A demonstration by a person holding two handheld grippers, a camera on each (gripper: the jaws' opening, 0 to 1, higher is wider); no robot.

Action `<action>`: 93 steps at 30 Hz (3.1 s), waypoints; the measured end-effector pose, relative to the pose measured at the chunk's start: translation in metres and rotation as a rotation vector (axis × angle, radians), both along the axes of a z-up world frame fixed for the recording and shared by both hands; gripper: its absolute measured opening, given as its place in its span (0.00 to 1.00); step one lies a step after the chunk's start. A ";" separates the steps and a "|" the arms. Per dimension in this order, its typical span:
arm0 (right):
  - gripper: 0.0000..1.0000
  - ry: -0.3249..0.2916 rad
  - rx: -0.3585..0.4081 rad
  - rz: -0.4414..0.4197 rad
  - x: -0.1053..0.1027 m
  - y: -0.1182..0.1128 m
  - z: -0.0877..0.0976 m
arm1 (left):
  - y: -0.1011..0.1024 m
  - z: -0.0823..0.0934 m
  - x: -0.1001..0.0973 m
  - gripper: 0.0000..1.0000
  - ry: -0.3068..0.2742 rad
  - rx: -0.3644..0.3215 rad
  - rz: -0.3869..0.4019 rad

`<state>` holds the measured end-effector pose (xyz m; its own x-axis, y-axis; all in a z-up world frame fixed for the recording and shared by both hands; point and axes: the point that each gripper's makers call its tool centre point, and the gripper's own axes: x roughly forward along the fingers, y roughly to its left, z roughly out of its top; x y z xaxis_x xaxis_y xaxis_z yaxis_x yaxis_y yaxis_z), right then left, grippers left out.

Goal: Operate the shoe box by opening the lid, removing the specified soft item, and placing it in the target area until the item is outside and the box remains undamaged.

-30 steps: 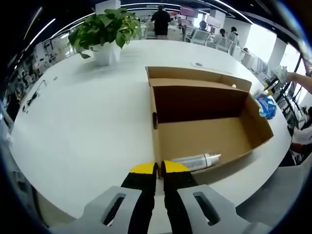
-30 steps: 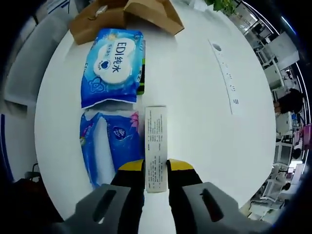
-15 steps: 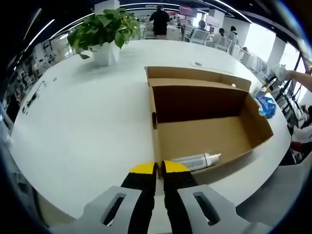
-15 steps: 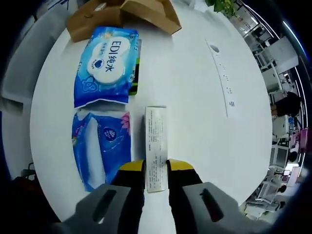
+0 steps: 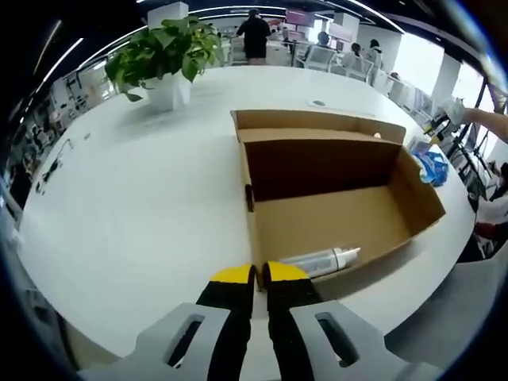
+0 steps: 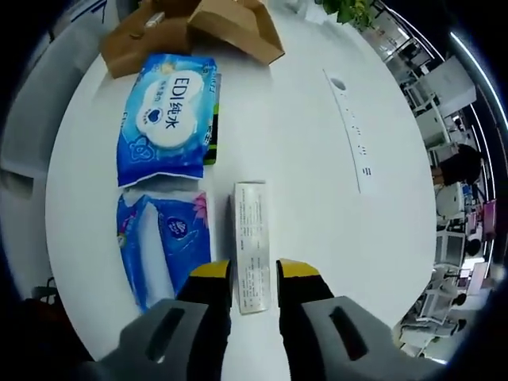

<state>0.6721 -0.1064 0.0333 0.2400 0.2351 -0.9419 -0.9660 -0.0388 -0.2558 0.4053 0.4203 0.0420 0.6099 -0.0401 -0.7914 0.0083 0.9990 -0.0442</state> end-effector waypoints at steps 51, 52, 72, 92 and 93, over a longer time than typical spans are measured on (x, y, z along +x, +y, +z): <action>0.74 -0.038 0.571 -0.582 -0.143 0.064 0.080 | -0.031 0.057 0.023 0.50 -0.049 0.026 -0.561; 0.75 -0.038 0.578 -0.589 -0.147 0.065 0.080 | -0.032 0.057 0.024 0.51 -0.048 0.026 -0.570; 0.96 -0.059 0.756 -0.662 -0.197 0.091 0.092 | -0.050 0.046 0.043 0.65 0.046 0.053 -0.826; 0.96 -0.066 0.786 -0.650 -0.238 0.112 0.099 | -0.071 0.021 0.045 0.65 0.192 0.131 -1.161; 0.96 -0.067 0.787 -0.652 -0.240 0.113 0.100 | -0.072 0.020 0.045 0.65 0.200 0.131 -1.171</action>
<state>0.4325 0.0064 0.1329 0.5886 0.5858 -0.5572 -0.7218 0.6912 -0.0358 0.4502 0.3483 0.0620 0.1223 -0.4014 -0.9077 0.9212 0.3863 -0.0467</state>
